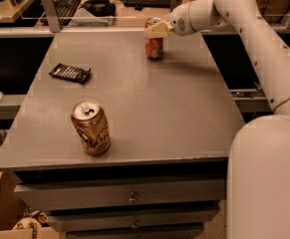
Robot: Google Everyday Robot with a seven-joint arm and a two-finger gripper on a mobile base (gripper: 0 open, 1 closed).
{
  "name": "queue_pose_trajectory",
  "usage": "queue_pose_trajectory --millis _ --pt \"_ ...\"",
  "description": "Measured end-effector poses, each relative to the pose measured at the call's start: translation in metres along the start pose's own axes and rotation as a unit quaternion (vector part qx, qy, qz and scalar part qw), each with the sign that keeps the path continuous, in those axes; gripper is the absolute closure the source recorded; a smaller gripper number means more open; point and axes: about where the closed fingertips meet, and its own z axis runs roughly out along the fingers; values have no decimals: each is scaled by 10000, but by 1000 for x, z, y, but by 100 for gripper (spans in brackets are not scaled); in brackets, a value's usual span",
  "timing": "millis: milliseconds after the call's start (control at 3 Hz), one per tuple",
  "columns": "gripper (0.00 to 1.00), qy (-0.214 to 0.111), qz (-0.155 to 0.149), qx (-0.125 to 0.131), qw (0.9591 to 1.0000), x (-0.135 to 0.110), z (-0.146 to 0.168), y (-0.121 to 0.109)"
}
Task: Knock coke can over
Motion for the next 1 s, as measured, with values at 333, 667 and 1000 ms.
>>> queue_pose_trajectory --millis 333,667,1000 --pt "78 139 -500 -460 9976 -21 -13 34" --pt "100 725 -1343 -1268 9801 -20 -35 90" --pt "100 1524 -1886 -1594 9570 4 -58 116"
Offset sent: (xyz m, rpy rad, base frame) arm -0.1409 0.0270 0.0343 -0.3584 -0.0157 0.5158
